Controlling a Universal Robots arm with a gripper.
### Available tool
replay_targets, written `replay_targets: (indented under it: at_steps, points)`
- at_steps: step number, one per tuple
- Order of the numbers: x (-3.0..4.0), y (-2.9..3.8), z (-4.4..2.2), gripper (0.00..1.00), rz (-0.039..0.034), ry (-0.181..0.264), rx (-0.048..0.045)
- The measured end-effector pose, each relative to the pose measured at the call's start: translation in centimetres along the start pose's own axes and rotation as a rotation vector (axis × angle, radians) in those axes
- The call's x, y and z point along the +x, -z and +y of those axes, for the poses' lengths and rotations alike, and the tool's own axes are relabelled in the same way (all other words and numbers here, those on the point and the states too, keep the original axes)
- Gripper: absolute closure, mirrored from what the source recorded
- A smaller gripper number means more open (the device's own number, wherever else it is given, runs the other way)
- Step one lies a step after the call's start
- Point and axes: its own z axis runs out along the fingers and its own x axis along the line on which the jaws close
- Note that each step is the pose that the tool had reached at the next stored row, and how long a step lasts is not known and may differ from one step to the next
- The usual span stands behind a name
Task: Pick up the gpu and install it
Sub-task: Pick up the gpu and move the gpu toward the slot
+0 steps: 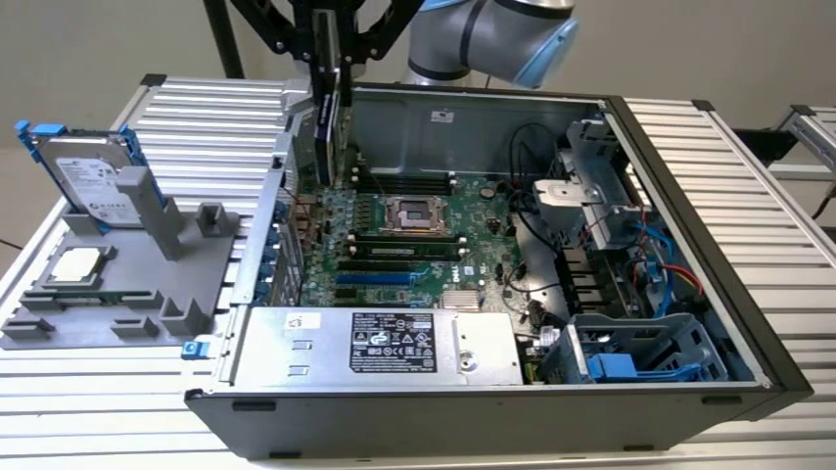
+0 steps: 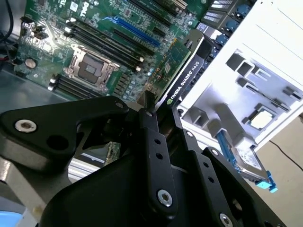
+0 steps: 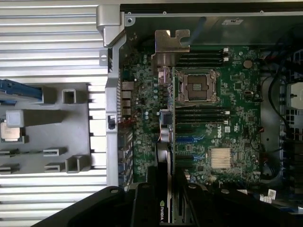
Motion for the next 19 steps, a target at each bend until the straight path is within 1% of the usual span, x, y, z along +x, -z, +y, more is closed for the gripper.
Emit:
replay_targets:
  at_steps: [19]
  points:
    - [-1.77, -0.01, 0.06, 1.0, 0.0, 0.0, 0.0001]
